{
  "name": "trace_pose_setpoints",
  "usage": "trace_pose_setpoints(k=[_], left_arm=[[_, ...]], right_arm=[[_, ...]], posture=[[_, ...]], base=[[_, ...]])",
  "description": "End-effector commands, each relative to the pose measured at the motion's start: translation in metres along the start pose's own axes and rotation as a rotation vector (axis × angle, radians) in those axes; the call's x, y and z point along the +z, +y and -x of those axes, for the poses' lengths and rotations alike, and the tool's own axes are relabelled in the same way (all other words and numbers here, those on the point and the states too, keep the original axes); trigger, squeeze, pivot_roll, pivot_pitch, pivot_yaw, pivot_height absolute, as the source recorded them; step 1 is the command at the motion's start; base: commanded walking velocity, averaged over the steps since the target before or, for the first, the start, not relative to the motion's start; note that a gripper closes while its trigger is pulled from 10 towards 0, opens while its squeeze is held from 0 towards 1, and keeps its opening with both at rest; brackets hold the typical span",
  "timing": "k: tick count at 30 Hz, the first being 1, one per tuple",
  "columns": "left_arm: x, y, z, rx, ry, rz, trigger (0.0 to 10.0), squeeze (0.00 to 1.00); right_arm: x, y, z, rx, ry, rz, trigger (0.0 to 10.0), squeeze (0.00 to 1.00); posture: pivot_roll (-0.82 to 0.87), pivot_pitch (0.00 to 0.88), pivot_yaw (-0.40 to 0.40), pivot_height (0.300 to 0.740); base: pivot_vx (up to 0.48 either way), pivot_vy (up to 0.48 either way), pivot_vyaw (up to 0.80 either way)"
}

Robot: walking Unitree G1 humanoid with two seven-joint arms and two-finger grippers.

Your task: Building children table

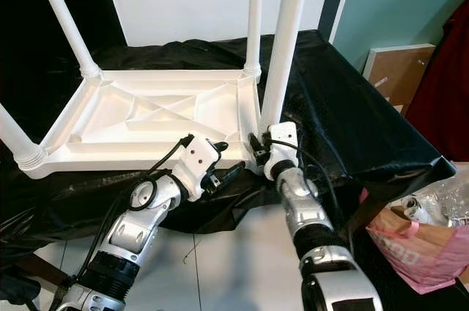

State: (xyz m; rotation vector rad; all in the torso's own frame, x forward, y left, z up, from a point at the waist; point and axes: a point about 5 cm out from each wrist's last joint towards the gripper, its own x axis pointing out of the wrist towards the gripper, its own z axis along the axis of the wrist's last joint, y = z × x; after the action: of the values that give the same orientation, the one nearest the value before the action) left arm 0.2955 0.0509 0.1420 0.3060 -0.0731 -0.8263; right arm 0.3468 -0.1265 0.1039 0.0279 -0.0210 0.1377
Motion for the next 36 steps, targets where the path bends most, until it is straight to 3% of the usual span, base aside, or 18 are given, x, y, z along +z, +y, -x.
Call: trace_pose_setpoints(k=[1,7,19,20,22,32,36], left_arm=[[-0.002,0.001,0.001,0.066,0.016,-0.007,10.0,0.0],[-0.003,0.0,0.001,0.063,0.018,-0.006,10.0,0.0],[-0.003,0.001,0.001,0.068,0.02,-0.009,10.0,0.0],[-0.003,0.001,0.001,0.068,0.02,-0.009,10.0,0.0],[-0.003,0.0,0.001,0.067,0.019,-0.008,10.0,0.0],[-0.003,-0.002,0.001,0.06,0.017,-0.007,10.0,0.0],[-0.003,-0.001,0.0,0.054,0.018,-0.009,10.0,0.0]], right_arm=[[-0.023,-0.008,0.011,-0.136,0.093,-0.058,10.0,0.0],[-0.021,0.002,0.013,-0.161,0.061,-0.099,10.0,0.0],[-0.014,0.013,0.014,-0.15,0.03,-0.085,10.0,0.0],[-0.013,0.013,0.014,-0.148,0.025,-0.083,10.0,0.06],[-0.011,0.014,0.015,-0.138,0.006,-0.078,10.0,1.0],[-0.001,0.005,0.02,-0.015,-0.065,-0.089,10.0,1.0],[0.0,-0.011,0.023,0.128,-0.064,-0.06,10.0,1.0]], posture=[[-0.03,0.0,-0.018,0.74],[-0.02,0.0,-0.017,0.74],[-0.02,0.0,-0.023,0.74],[-0.02,0.0,-0.023,0.74],[-0.02,0.0,-0.022,0.74],[-0.03,0.0,-0.015,0.74],[-0.04,0.0,-0.009,0.74]], base=[[0.0,0.0,0.0],[0.0,0.0,0.0],[0.0,0.0,0.0],[0.0,0.0,0.0],[0.0,0.0,0.0],[0.0,0.0,0.0],[0.0,0.0,0.0]])
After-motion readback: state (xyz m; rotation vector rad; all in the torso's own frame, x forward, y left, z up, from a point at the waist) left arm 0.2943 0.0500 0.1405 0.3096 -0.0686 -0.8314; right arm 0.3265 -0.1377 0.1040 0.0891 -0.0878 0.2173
